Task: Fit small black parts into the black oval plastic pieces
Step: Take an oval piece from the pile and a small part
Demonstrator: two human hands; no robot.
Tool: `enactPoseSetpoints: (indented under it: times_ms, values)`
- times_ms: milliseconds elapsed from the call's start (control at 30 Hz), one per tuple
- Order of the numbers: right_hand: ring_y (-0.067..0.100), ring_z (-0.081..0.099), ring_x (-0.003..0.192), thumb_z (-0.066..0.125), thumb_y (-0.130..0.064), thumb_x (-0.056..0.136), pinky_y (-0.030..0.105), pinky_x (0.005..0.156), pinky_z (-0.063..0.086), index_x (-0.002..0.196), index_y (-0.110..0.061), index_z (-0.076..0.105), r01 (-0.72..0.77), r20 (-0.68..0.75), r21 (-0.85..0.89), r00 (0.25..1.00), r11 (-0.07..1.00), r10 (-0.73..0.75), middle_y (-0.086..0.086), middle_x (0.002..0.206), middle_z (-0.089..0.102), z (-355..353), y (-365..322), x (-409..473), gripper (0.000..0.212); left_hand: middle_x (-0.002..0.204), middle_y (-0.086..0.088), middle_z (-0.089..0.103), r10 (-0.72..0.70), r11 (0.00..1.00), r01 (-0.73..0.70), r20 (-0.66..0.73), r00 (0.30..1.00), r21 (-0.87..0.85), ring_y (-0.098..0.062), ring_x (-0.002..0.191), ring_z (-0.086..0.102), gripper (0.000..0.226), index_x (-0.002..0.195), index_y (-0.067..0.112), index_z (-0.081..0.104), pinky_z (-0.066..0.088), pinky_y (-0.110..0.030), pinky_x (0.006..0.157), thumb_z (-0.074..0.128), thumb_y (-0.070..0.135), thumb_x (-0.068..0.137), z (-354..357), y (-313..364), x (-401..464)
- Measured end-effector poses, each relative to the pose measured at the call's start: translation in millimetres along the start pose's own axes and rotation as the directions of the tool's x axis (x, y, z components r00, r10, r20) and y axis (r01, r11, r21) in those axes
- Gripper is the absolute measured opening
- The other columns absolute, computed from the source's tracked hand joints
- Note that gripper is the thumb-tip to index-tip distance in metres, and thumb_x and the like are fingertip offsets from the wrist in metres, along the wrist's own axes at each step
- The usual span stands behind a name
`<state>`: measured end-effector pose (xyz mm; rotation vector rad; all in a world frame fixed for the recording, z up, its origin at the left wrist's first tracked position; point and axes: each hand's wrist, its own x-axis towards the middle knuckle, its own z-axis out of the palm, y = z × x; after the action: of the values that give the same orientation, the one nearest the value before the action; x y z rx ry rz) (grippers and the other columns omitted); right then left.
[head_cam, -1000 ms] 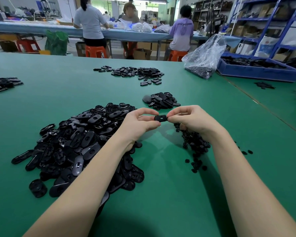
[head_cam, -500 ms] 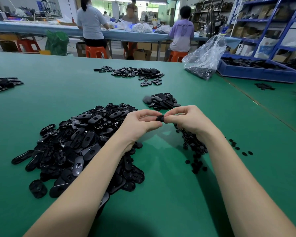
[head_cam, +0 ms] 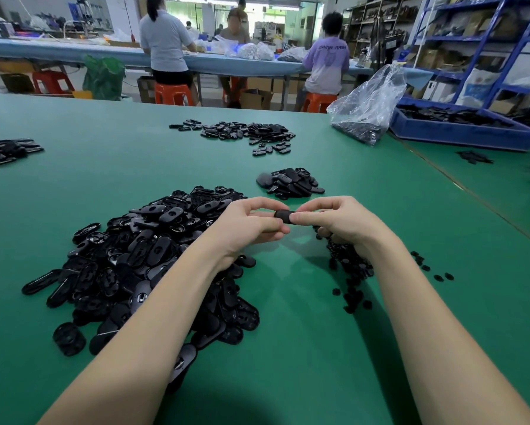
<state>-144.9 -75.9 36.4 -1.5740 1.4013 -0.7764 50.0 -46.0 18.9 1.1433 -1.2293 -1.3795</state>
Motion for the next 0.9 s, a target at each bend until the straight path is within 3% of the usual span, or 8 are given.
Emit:
enactPoseSetpoints:
  times_ms: [133, 200, 300, 433, 633, 900]
  values:
    - [0.012, 0.041, 0.056, 0.092, -0.04, 0.071, 0.022, 0.052, 0.034, 0.079, -0.024, 0.079, 0.028, 0.037, 0.013, 0.999, 1.0, -0.029, -0.003, 0.071, 0.06, 3.1, -0.6, 0.3, 0.022, 0.082, -0.014, 0.075, 0.017, 1.0, -0.017, -0.053, 0.998, -0.011, -0.017, 0.076, 0.072, 0.013, 0.097, 0.004, 0.07, 0.058, -0.02, 0.072, 0.068, -0.006, 0.089, 4.3, -1.3, 1.1]
    - [0.011, 0.038, 0.052, 0.09, -0.034, 0.074, 0.019, 0.048, 0.032, 0.079, -0.022, 0.078, 0.055, 0.042, 0.032, 0.997, 0.998, -0.057, -0.002, 0.068, 0.058, 4.7, -1.9, 1.5, 0.018, 0.084, -0.015, 0.075, 0.024, 0.999, -0.026, -0.092, 0.996, -0.023, -0.017, 0.074, 0.072, 0.012, 0.099, 0.002, 0.07, 0.058, -0.02, 0.072, 0.07, -0.005, 0.088, 5.1, -2.3, 1.6]
    - [0.008, 0.038, 0.049, 0.086, -0.026, 0.077, 0.017, 0.044, 0.03, 0.082, -0.018, 0.077, 0.059, 0.029, 0.023, 0.998, 0.998, -0.06, -0.008, 0.063, 0.055, 5.6, -3.3, 3.9, 0.012, 0.083, -0.016, 0.075, 0.024, 0.998, -0.03, -0.11, 0.994, -0.05, -0.015, 0.071, 0.07, 0.013, 0.099, 0.002, 0.07, 0.058, -0.018, 0.071, 0.069, -0.005, 0.089, 6.6, -2.5, 2.4]
    - [0.008, 0.036, 0.046, 0.083, -0.02, 0.076, 0.022, 0.046, 0.03, 0.072, -0.021, 0.073, 0.062, -0.022, 0.002, 0.998, 0.998, -0.062, -0.012, 0.052, 0.049, 11.3, -4.1, 6.0, 0.011, 0.087, -0.017, 0.075, 0.027, 0.999, -0.03, -0.127, 0.992, -0.026, -0.015, 0.07, 0.071, 0.016, 0.103, 0.0, 0.069, 0.057, -0.018, 0.071, 0.07, -0.005, 0.088, 8.7, -4.1, 2.7]
    - [0.006, 0.037, 0.046, 0.082, -0.023, 0.077, 0.017, 0.044, 0.03, 0.073, -0.02, 0.071, 0.071, -0.046, -0.041, 0.996, 0.997, -0.073, -0.017, 0.048, 0.048, 14.9, -2.3, 7.3, 0.012, 0.087, -0.014, 0.075, 0.02, 0.999, -0.024, -0.105, 0.994, -0.035, -0.016, 0.073, 0.072, 0.015, 0.102, -0.001, 0.07, 0.06, -0.021, 0.076, 0.07, -0.005, 0.088, 5.7, -5.9, 1.7]
    - [-0.002, 0.04, 0.037, 0.084, -0.022, 0.076, 0.009, 0.04, 0.029, 0.071, -0.017, 0.071, 0.101, -0.061, -0.049, 0.993, 0.994, -0.104, -0.02, 0.043, 0.047, 17.6, 1.2, 8.5, 0.015, 0.079, -0.008, 0.073, -0.005, 1.0, 0.007, -0.139, 0.99, 0.016, -0.011, 0.066, 0.071, 0.012, 0.094, 0.004, 0.067, 0.06, -0.019, 0.07, 0.069, -0.007, 0.088, 7.3, -5.6, 3.7]
